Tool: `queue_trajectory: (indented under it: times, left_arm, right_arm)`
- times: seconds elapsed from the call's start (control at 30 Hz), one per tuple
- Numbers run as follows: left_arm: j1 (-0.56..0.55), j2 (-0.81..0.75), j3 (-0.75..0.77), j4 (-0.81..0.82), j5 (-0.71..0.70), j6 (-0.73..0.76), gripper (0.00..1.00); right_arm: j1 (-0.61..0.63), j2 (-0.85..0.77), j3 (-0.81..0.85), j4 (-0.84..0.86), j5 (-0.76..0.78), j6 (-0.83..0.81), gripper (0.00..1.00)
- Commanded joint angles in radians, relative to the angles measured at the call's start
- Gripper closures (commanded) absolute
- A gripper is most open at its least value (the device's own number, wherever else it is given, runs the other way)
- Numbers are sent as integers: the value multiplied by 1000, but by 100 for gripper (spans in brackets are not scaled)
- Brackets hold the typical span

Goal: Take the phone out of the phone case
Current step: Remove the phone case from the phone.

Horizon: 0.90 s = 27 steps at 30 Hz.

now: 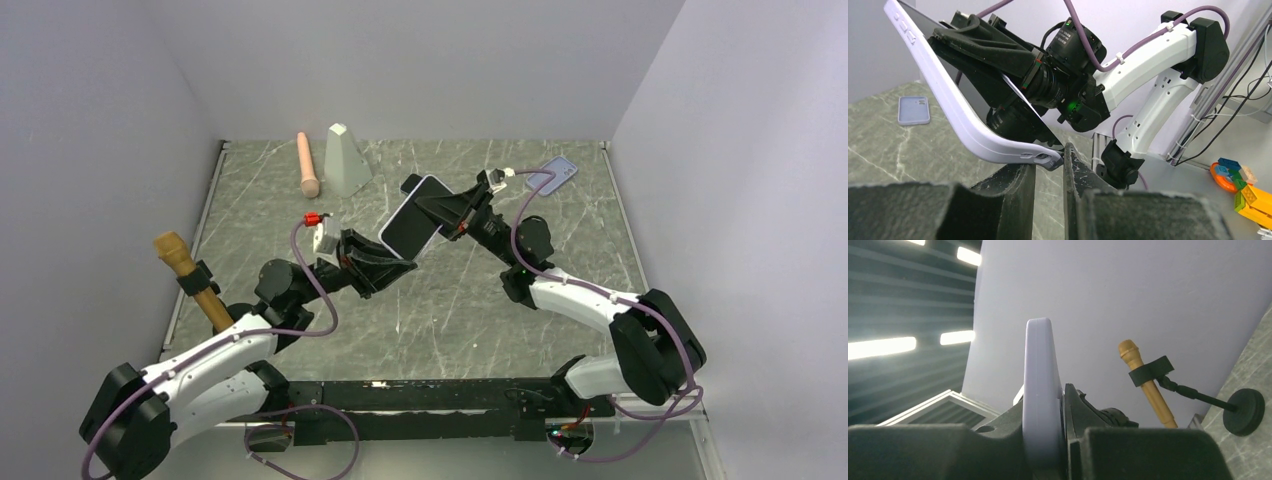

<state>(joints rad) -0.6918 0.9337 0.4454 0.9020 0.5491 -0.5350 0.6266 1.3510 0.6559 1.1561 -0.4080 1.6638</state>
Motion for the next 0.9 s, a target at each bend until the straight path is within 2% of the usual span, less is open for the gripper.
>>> queue_trajectory:
  times: [0.0,0.1,0.2,0.33,0.47,0.67,0.8,0.87]
  left_arm:
    - [123,109,-37,0,-86,88,100]
    - [156,143,-42,13,-85,14,100]
    - [157,161,-41,-12,-81,14,100]
    - [170,177,-97,93,-57,-27,100]
    - [172,183,-115,101,-18,15,100]
    - [177,143,-100,-40,-59,69,100]
    - [176,121,-16,-190,-24,14,100]
    - [175,100,15,-243,32,-38,85]
  right_arm:
    - [42,-80,25,214,-46,266,100]
    - [43,-82,21,239,-41,290,100]
    - [42,-67,23,297,-34,327,100]
    - [42,-49,29,363,-24,373,100]
    - [42,-45,34,389,-24,394,100]
    - [36,-52,25,376,-25,381,100]
    - [23,-20,12,396,-26,350,100]
    - [4,-15,10,362,-42,301,100]
